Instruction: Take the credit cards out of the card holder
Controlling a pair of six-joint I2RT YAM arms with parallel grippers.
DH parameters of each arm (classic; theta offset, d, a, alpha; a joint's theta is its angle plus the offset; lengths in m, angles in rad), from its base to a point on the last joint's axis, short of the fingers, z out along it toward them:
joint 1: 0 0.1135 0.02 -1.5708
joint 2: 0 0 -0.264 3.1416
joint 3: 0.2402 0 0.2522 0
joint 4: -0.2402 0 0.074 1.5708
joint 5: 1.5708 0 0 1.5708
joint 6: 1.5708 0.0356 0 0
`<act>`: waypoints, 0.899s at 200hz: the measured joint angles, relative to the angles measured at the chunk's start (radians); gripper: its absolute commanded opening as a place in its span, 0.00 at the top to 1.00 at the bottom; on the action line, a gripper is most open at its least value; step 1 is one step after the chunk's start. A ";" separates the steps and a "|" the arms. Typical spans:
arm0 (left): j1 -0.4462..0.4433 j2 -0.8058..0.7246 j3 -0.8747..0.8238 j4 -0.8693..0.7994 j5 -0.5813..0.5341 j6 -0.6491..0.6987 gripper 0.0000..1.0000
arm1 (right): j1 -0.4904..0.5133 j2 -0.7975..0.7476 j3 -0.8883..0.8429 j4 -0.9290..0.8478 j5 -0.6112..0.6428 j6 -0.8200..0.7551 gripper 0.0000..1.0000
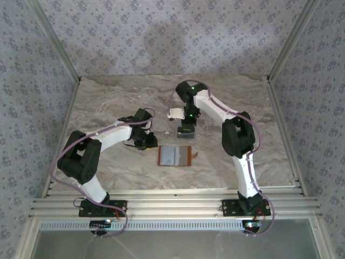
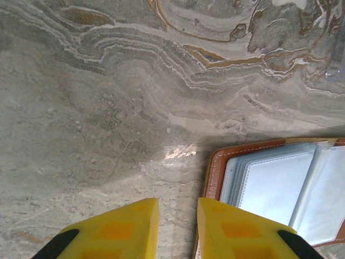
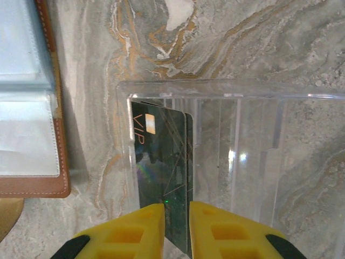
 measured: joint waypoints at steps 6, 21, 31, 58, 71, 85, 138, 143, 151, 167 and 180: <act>0.000 0.000 0.000 0.000 0.000 0.000 0.73 | 0.000 0.000 -0.002 0.004 0.002 0.000 0.78; 0.000 0.000 0.000 0.000 0.007 0.000 0.73 | 0.000 -0.005 -0.008 0.019 0.005 0.003 0.77; 0.000 0.000 0.000 0.000 0.013 0.000 0.74 | 0.000 -0.017 -0.023 0.038 0.004 0.005 0.76; 0.000 0.000 0.000 0.000 0.029 0.000 0.75 | 0.002 -0.091 -0.089 0.106 0.005 0.044 0.76; -0.002 0.000 0.000 0.000 0.031 0.000 0.75 | 0.005 -0.126 -0.108 0.133 0.004 0.087 0.76; -0.005 0.000 0.000 0.001 0.034 0.000 0.76 | 0.008 -0.160 -0.127 0.162 0.000 0.146 0.76; -0.036 0.029 0.000 0.008 0.053 -0.003 0.78 | 0.015 -0.325 -0.367 0.352 -0.057 0.516 0.79; -0.040 0.033 0.000 0.008 0.053 -0.004 0.78 | 0.015 -0.345 -0.402 0.381 -0.062 0.561 0.80; -0.044 0.039 0.000 0.009 0.054 -0.004 0.78 | 0.015 -0.375 -0.451 0.423 -0.070 0.626 0.81; -0.055 0.044 -0.001 0.009 0.056 -0.008 0.78 | 0.015 -0.431 -0.534 0.502 -0.079 0.750 0.82; -0.062 0.045 -0.003 0.013 0.061 -0.011 0.79 | 0.015 -0.473 -0.592 0.562 -0.088 0.843 0.82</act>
